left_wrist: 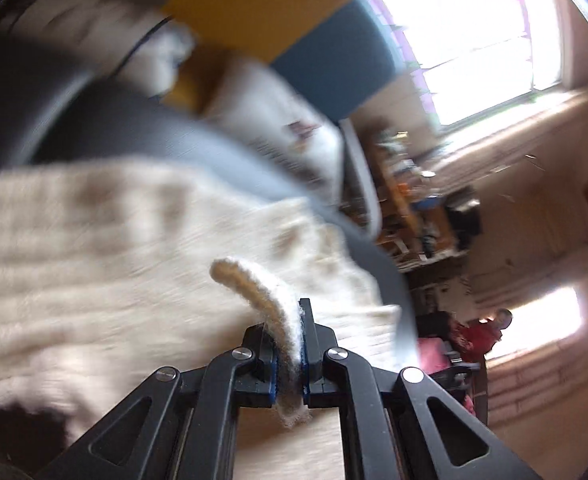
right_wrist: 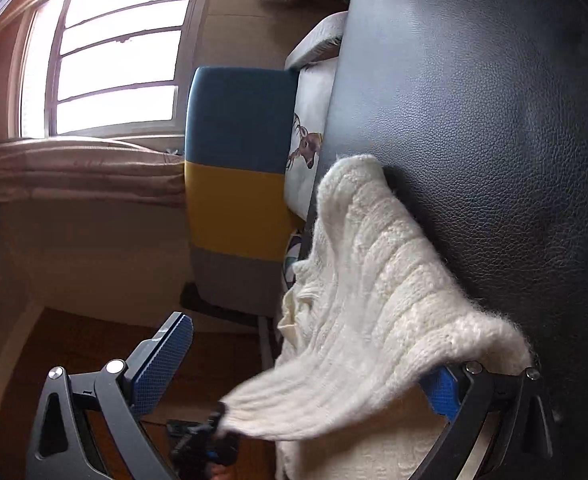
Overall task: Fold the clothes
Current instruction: 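Fold the held sleeve across the sweater body with the left gripper, then open the left gripper and release the folded sleeve onto the body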
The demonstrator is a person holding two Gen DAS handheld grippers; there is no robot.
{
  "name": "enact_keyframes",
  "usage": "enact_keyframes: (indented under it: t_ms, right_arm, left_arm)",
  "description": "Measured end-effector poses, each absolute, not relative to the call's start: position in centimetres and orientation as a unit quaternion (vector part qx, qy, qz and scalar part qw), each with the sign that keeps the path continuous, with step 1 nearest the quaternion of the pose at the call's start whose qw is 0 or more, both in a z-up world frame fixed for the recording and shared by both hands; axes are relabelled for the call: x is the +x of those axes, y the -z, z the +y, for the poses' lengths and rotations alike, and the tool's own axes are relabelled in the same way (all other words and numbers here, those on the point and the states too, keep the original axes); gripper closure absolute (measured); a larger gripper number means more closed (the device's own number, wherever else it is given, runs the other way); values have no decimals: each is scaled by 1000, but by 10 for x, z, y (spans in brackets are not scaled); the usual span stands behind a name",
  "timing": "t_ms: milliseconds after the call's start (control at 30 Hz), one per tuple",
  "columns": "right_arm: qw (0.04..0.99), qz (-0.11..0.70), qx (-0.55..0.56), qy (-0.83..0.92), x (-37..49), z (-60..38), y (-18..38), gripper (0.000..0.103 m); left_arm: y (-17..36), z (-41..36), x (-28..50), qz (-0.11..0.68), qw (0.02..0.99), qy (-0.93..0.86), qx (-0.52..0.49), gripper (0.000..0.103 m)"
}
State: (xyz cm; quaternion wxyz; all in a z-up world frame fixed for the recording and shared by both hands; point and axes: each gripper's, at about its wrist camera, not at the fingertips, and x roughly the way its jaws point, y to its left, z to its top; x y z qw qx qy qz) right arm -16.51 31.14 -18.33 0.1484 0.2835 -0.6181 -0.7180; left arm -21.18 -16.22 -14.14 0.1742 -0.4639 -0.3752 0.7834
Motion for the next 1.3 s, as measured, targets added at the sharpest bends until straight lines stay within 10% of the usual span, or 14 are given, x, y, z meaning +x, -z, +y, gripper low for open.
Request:
enact_keyframes:
  t_ms: [633,1000,1300]
  right_arm:
    - [142,-457,353,804,-158,286,149,0]
    - [142,-351,349,857,-139,302,101,0]
    - [138,-389,425,806,-186,289,166,1]
  left_arm:
    - [168,-186,-223,-364,142,-777,-494,91]
    - [99,-173,-205,-309,118,-856,-398,92]
    - [146,-124,-216,-207,97,-841,-491,93]
